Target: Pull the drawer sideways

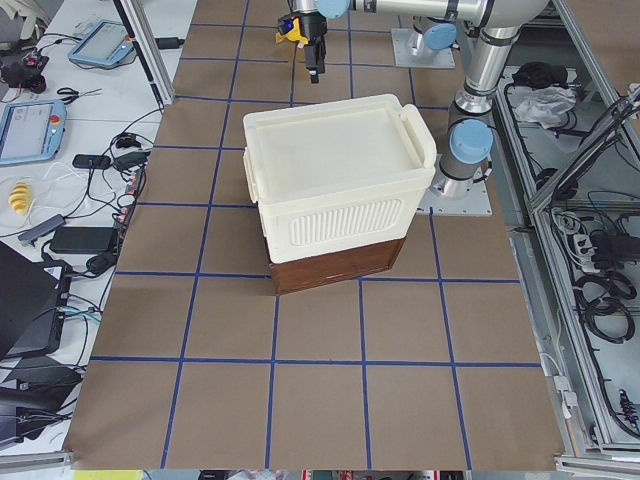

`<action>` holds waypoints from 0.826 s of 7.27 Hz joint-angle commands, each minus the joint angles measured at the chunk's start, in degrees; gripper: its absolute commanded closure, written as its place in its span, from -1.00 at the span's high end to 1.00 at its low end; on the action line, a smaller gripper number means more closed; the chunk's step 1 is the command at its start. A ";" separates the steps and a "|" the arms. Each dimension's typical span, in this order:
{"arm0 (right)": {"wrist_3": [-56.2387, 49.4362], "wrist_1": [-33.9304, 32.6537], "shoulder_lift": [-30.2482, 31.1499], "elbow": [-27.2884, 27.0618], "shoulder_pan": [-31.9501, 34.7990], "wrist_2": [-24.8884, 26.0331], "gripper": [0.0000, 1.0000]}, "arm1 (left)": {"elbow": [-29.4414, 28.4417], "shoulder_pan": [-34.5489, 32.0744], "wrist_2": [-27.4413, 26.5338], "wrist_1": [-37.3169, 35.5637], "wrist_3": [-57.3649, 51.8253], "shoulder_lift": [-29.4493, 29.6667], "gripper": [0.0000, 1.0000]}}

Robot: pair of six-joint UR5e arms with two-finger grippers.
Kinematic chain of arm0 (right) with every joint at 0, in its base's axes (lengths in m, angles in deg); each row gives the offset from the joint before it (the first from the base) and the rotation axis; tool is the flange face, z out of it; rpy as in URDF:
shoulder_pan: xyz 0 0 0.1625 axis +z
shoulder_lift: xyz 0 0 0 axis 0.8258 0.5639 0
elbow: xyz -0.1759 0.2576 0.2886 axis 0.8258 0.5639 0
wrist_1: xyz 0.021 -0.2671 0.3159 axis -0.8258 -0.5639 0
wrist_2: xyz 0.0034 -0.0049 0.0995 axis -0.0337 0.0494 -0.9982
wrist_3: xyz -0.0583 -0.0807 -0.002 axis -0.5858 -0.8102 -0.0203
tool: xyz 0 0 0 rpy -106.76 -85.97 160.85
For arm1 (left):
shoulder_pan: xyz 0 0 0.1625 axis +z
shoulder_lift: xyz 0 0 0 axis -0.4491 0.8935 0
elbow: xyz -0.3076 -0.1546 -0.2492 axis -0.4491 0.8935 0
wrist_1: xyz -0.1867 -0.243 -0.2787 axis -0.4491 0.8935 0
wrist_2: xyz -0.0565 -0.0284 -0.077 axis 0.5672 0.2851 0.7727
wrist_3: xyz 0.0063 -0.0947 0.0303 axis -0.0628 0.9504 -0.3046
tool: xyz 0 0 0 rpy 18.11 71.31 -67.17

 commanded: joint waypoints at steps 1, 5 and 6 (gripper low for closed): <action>0.00 0.00 0.00 0.00 0.00 0.00 1.00 | -1.23 5.99 7.58 -1.44 -0.44 -2.32 1.00; 0.00 0.00 0.00 0.00 0.00 0.00 1.00 | -1.24 6.27 14.18 -5.59 -0.53 -3.12 1.00; 0.00 0.00 0.00 0.00 0.00 0.00 1.00 | -0.98 6.36 14.26 -5.59 -1.40 -3.21 1.00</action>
